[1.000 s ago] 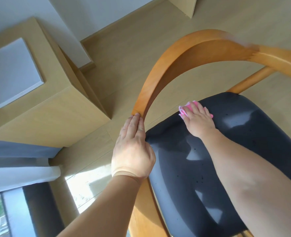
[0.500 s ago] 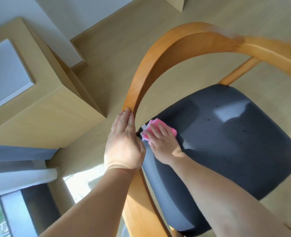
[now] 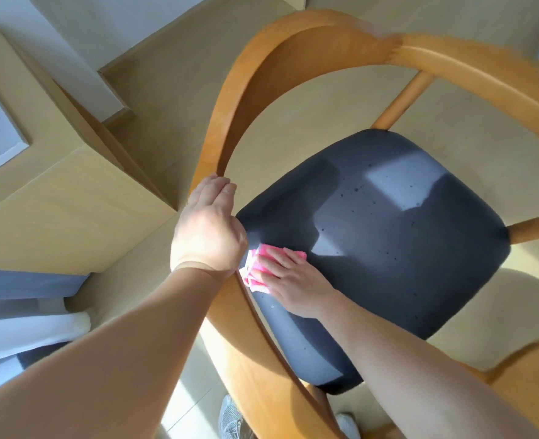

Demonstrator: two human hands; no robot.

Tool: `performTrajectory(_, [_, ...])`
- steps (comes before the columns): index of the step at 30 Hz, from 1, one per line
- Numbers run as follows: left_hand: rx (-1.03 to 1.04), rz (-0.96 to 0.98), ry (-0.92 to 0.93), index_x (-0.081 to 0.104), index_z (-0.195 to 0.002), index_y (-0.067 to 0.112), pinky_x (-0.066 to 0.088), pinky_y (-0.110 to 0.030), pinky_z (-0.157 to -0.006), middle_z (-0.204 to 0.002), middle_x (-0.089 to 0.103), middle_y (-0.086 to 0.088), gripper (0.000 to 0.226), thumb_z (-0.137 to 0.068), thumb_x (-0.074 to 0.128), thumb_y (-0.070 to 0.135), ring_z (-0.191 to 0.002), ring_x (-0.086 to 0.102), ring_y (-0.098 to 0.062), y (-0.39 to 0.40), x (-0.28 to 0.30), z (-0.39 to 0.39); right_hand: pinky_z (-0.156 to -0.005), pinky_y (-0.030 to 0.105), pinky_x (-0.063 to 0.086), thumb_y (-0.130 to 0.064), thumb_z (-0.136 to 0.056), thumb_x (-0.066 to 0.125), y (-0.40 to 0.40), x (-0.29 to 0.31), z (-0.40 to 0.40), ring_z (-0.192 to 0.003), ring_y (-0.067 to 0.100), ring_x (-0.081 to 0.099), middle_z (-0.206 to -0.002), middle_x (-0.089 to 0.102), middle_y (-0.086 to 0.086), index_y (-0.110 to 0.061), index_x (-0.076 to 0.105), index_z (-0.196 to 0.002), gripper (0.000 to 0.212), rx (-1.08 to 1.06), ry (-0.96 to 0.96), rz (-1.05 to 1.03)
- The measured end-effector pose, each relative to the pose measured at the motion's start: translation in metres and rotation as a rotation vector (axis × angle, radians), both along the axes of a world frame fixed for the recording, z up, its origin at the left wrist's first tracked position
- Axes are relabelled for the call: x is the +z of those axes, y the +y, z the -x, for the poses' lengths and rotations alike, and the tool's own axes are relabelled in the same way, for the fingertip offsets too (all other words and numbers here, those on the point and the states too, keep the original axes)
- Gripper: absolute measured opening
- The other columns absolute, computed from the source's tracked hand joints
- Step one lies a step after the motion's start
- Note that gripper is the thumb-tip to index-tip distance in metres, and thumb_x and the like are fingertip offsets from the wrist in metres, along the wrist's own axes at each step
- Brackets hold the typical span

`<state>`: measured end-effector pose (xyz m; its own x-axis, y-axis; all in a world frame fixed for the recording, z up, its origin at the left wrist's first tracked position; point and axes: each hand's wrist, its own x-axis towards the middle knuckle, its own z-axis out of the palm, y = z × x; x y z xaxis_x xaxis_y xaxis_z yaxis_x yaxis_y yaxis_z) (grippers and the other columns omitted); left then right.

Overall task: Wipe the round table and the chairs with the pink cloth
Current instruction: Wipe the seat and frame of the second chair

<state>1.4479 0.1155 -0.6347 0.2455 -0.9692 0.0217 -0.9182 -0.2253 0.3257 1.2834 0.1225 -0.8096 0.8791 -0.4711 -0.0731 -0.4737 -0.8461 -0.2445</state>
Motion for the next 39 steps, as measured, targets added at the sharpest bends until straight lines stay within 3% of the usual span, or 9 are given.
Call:
performTrajectory(4, [-0.026, 0.033, 0.016, 0.060, -0.123, 0.006, 0.034, -0.043, -0.112, -0.134, 0.054, -0.009, 0.044, -0.081, 0.049, 0.000, -0.133, 0.041, -0.028, 0.003, -0.002, -0.001, -0.095, 0.055, 0.040, -0.017, -0.092, 0.050, -0.036, 0.001, 0.026, -0.137, 0.028, 0.022, -0.142, 0.031, 0.000, -0.036, 0.035, -0.134, 0.048, -0.128, 0.091, 0.052])
performTrajectory(6, [-0.057, 0.043, -0.012, 0.068, -0.109, 0.007, 0.031, -0.040, -0.111, -0.129, 0.058, -0.009, 0.034, -0.081, 0.050, 0.000, -0.133, 0.041, -0.028, 0.005, -0.004, -0.001, -0.103, 0.048, 0.032, -0.027, -0.099, 0.043, -0.056, -0.003, 0.043, -0.141, 0.028, 0.017, -0.148, 0.026, -0.003, -0.043, 0.027, -0.141, 0.048, -0.201, 0.167, 0.093])
performTrajectory(10, [-0.242, 0.063, -0.026, 0.070, -0.081, 0.005, 0.022, -0.031, -0.113, -0.098, 0.067, -0.012, 0.028, -0.076, 0.044, -0.003, -0.107, 0.057, -0.031, 0.003, -0.006, -0.007, -0.094, 0.047, 0.037, -0.022, -0.092, 0.055, -0.083, -0.003, 0.066, -0.141, 0.032, 0.019, -0.142, 0.032, 0.000, -0.034, 0.028, -0.142, 0.058, -0.320, 0.260, 0.130])
performTrajectory(13, [-0.385, -0.045, -0.083, 0.069, -0.076, 0.008, 0.014, -0.029, -0.118, -0.082, 0.065, -0.006, 0.038, -0.074, 0.031, 0.009, -0.085, 0.059, -0.025, -0.005, -0.005, -0.009, -0.103, 0.053, 0.033, -0.018, -0.094, 0.051, -0.100, -0.003, 0.079, -0.143, 0.029, 0.008, -0.149, 0.022, 0.002, -0.033, 0.024, -0.139, 0.055, -0.542, 0.224, 0.074])
performTrajectory(17, [-0.481, -0.141, -0.159, 0.068, -0.073, 0.011, 0.013, -0.026, -0.115, -0.077, 0.065, -0.003, 0.041, -0.070, 0.028, 0.014, -0.079, 0.057, -0.024, -0.011, -0.002, -0.013, -0.115, 0.049, 0.015, -0.029, -0.101, 0.024, -0.110, -0.009, 0.083, -0.146, 0.019, -0.006, -0.157, 0.009, -0.007, -0.039, 0.017, -0.140, 0.040, -0.695, 0.182, -0.064])
performTrajectory(20, [-0.535, -0.161, -0.194, 0.066, -0.071, 0.012, 0.031, -0.026, -0.102, -0.073, 0.063, -0.001, 0.036, -0.068, 0.030, 0.014, -0.072, 0.050, -0.025, -0.014, -0.002, -0.014, -0.112, 0.045, 0.020, -0.025, -0.098, 0.031, -0.100, -0.008, 0.077, -0.145, 0.025, 0.006, -0.154, 0.020, -0.003, -0.032, 0.026, -0.141, 0.043, -0.730, 0.155, -0.003])
performTrajectory(23, [-0.540, -0.161, -0.220, 0.065, -0.071, 0.013, 0.035, -0.028, -0.088, -0.073, 0.063, -0.001, 0.036, -0.069, 0.028, 0.015, -0.072, 0.052, -0.028, -0.014, -0.004, -0.014, -0.113, 0.043, 0.022, -0.023, -0.094, 0.038, -0.085, -0.007, 0.070, -0.140, 0.030, 0.018, -0.148, 0.030, 0.000, -0.026, 0.032, -0.140, 0.047, -0.763, 0.173, 0.025])
performTrajectory(29, [-0.549, -0.146, -0.205, 0.060, -0.066, 0.013, 0.035, -0.029, -0.084, -0.067, 0.059, -0.001, 0.031, -0.069, 0.029, 0.014, -0.066, 0.050, -0.028, -0.015, -0.008, -0.015, -0.114, 0.044, 0.022, -0.021, -0.089, 0.040, -0.039, -0.008, 0.051, -0.137, 0.033, 0.024, -0.140, 0.036, -0.001, -0.028, 0.038, -0.134, 0.046, -0.708, 0.148, 0.039])
performTrajectory(39, [-0.450, -0.174, -0.131, 0.066, -0.074, 0.013, 0.044, -0.034, -0.079, -0.074, 0.063, -0.003, 0.037, -0.078, 0.029, 0.017, -0.075, 0.051, -0.025, -0.002, -0.009, -0.010, -0.116, 0.051, 0.021, -0.030, -0.096, 0.048, 0.064, -0.008, 0.070, -0.147, 0.034, 0.013, -0.156, 0.028, 0.005, -0.020, 0.032, -0.149, 0.056, -0.504, 0.186, -0.060])
